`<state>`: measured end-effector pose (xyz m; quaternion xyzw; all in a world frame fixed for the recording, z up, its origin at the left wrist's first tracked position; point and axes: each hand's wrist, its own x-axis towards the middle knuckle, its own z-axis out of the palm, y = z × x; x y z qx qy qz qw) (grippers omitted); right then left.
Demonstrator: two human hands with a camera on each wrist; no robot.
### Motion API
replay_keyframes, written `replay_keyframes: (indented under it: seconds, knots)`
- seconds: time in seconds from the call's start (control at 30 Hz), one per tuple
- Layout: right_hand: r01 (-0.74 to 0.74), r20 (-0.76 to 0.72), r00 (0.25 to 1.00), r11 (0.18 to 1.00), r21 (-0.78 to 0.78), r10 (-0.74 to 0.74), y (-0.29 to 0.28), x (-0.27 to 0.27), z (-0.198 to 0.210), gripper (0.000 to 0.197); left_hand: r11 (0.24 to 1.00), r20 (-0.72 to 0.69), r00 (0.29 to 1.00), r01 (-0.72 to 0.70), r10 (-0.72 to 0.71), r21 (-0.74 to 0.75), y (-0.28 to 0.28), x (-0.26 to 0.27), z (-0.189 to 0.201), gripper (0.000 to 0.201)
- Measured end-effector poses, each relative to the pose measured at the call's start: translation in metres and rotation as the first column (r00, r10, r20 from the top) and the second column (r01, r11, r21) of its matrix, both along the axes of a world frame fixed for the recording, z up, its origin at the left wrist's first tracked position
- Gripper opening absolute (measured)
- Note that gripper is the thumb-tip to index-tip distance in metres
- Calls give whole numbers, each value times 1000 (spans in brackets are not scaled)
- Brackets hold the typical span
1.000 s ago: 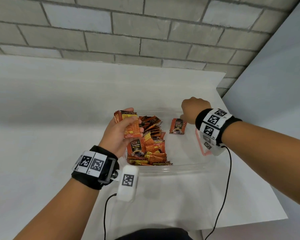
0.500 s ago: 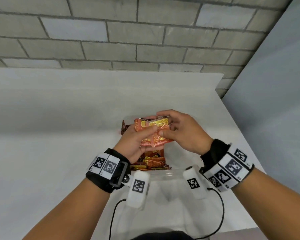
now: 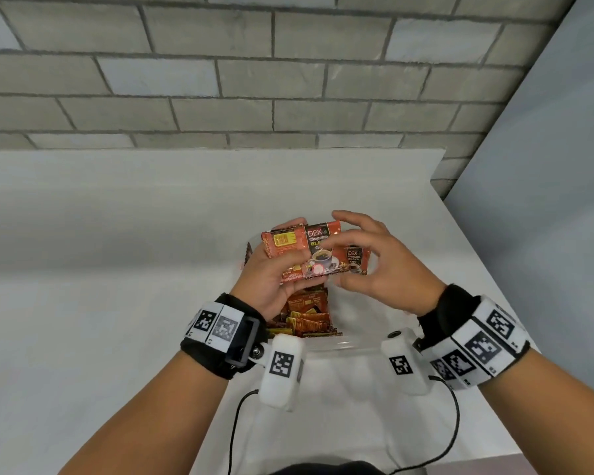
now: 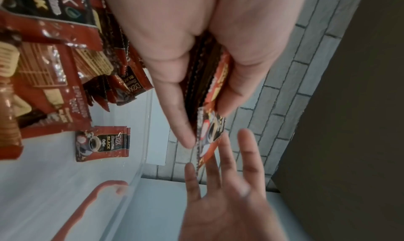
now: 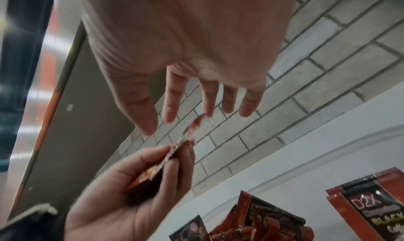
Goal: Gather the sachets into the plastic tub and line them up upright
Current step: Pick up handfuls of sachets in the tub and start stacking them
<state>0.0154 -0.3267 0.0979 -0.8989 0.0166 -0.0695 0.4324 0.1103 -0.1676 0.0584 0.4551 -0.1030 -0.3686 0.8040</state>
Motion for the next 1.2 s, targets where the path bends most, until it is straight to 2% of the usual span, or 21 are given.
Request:
replay_keyframes:
  seconds: [0.07,0.17,0.27,0.4,0.47,0.57,0.7,0.8,1.2]
  knots:
    - [66,40,997,997,42,-67,-4,1,4,46,999,31,1000,-2,1,35,0,0,0,45]
    - [148,12,989,984,-104,-148,-9,11,11,39,997,90,995,40,-46,71,-2,-3,0,46]
    - [70,-122,988,975,-211,-98,-14,19,22,36,993,142,987,60,-74,101,-4,-6,1,47]
    - [-44,-245,969,956,-289,-30,-19,27,35,12,991,179,983,26,-49,129,-6,-6,-1,49]
    - [-47,-294,954,943,-329,-55,-26,33,36,5,990,183,983,-37,11,139,-2,-2,-4,51]
    - [-19,-365,912,868,-496,-189,-41,46,24,3,976,154,980,-152,128,154,8,9,-11,53]
    - [-105,-450,840,723,-683,-303,-53,65,-7,9,977,96,982,-173,162,122,18,15,-15,48]
    - [-152,-489,816,700,-698,-310,-56,73,-21,10,982,105,984,-156,144,108,22,16,-17,45]
    - [-184,-554,764,712,-678,-331,-63,82,-35,12,983,60,988,-151,145,108,29,20,-22,40]
